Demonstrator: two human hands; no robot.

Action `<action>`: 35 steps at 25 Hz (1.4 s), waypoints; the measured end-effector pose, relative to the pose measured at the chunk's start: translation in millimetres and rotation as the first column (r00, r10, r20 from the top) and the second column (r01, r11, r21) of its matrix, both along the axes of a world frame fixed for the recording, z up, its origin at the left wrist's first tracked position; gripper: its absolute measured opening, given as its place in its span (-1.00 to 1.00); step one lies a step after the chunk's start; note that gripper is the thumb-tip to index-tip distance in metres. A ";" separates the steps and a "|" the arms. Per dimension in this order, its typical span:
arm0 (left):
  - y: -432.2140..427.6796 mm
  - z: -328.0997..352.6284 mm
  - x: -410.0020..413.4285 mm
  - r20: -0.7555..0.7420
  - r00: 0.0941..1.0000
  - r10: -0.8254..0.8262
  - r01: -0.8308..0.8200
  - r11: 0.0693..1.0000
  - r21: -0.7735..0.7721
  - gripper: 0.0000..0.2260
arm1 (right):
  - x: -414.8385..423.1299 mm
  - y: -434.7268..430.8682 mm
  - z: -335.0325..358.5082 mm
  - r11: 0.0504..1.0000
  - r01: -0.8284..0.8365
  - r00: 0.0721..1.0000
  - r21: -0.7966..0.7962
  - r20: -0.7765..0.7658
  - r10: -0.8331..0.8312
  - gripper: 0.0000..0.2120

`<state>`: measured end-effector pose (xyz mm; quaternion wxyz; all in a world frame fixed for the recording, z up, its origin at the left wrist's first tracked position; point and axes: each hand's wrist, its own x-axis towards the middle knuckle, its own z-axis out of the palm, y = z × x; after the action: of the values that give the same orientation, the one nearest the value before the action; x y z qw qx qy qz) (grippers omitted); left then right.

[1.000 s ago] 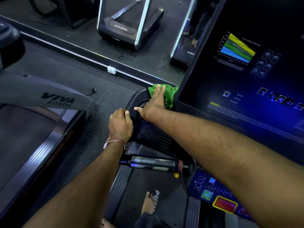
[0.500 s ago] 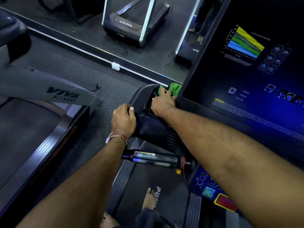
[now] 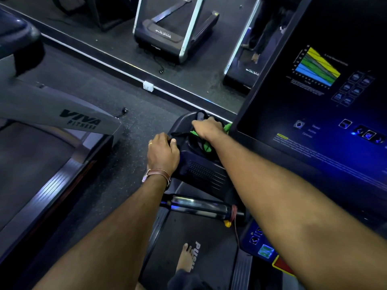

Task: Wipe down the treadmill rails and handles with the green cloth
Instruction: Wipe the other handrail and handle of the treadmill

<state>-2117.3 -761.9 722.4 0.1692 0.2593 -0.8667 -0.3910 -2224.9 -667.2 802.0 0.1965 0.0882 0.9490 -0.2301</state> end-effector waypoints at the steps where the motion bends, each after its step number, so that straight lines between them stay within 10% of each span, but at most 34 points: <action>1: 0.5 -0.3 -0.8 0.006 1.000 0.001 -0.001 1.000 0.000 -0.81 | 2.7 1.1 -1.4 0.989 0.059 0.997 -0.135 -0.031 -0.064 -0.39; 3: 0.2 -0.6 -0.5 0.006 1.000 0.007 -0.007 1.000 0.002 -0.81 | 15.2 2.0 -9.6 0.965 0.037 0.979 -0.260 -0.183 -0.087 -0.49; 6: -0.2 0.0 1.3 0.003 1.000 0.002 -0.002 1.000 0.009 -0.83 | 31.8 5.0 -28.7 0.979 -0.098 0.847 0.178 -0.502 0.176 -0.46; 15: -0.7 -3.2 0.9 0.011 1.000 -0.015 0.015 1.000 0.000 -0.85 | 12.6 -35.1 -54.3 0.955 0.159 0.937 -0.250 -0.267 -0.226 -0.29; 21: -2.1 -1.6 1.9 0.029 0.999 -0.030 0.030 0.999 -0.030 -0.82 | -14.7 -32.8 -35.2 0.561 0.533 0.758 -0.634 0.062 -0.650 -0.32; 27: 2.2 0.3 -0.5 0.068 0.997 -0.025 0.028 0.999 -0.037 -0.77 | 2.1 -3.0 -31.8 0.987 0.040 0.981 -0.153 -0.184 -0.068 -0.38; 31: 2.6 2.9 1.2 0.064 0.998 -0.023 0.026 0.999 -0.044 -0.81 | 19.4 -7.2 -16.8 0.705 -0.373 0.831 0.603 -0.121 0.543 -0.65; 35: 1.9 1.5 4.7 0.066 0.997 -0.030 0.032 0.999 -0.036 -0.81 | -8.9 9.9 -40.8 0.652 -0.321 0.856 0.687 -0.084 0.510 -0.51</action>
<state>-2112.6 -760.0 723.9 0.1396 0.2553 -0.8828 -0.3688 -2233.8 -657.4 761.2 0.0701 -0.1033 0.9798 0.1563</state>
